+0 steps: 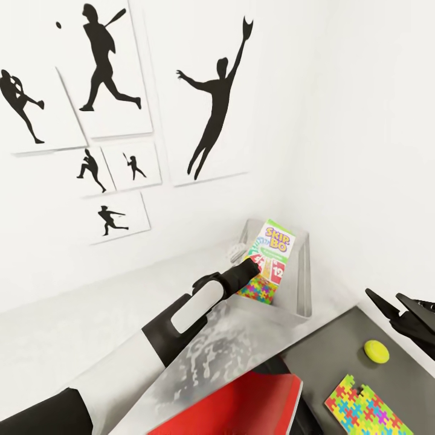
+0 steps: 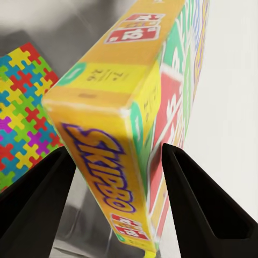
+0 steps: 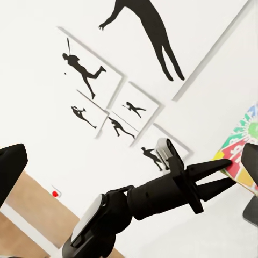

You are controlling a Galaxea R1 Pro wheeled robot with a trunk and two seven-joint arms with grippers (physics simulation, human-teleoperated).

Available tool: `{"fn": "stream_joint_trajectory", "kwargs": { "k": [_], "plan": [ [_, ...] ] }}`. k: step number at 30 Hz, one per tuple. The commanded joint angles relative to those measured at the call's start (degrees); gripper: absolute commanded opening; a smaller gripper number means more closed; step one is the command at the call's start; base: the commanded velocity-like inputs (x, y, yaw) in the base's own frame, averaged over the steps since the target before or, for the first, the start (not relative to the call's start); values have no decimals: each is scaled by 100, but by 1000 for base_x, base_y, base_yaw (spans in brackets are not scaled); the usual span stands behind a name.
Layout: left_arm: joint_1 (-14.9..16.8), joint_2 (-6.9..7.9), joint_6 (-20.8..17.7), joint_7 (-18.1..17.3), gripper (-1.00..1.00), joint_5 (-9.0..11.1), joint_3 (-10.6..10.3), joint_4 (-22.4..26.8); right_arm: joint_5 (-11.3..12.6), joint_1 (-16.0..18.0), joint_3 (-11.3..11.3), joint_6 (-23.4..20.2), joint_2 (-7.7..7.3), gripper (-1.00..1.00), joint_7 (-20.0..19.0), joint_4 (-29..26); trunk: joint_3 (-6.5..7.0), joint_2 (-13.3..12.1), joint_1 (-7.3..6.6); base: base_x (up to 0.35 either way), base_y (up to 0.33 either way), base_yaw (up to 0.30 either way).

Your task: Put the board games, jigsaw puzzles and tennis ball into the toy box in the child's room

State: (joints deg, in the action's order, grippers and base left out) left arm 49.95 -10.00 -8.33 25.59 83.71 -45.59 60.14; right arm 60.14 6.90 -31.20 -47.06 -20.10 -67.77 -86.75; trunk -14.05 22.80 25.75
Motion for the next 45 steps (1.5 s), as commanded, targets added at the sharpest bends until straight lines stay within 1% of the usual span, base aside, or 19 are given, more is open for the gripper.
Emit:
{"fn": "stream_joint_trajectory", "kwargs": {
  "k": [1,16,20,26,42,43,45],
  "plan": [
    [6,0,-11,45,-100,14,-2,13,24,4,-1,-35,-2,100,1,0,-21,12,3,0,0,0],
    [6,0,-11,71,-100,26,-11,26,24,4,-1,-39,-2,100,1,0,-162,12,3,0,0,0],
    [6,0,-11,91,-100,87,-11,31,24,4,-1,-35,2,100,1,1,-193,12,3,0,0,0],
    [6,0,-11,95,-100,131,-13,32,24,4,-1,-34,12,100,-18,7,-203,12,3,0,0,0],
    [6,0,-19,97,-100,143,-19,194,24,4,-1,-23,38,100,-37,8,-205,12,3,0,0,0],
    [6,0,-20,99,100,142,-19,195,24,4,-1,-23,39,100,-38,9,-205,12,3,0,0,0],
    [6,0,-20,122,100,144,-20,206,24,4,-1,-23,41,100,-38,7,-205,12,3,0,0,0]
  ]
}}
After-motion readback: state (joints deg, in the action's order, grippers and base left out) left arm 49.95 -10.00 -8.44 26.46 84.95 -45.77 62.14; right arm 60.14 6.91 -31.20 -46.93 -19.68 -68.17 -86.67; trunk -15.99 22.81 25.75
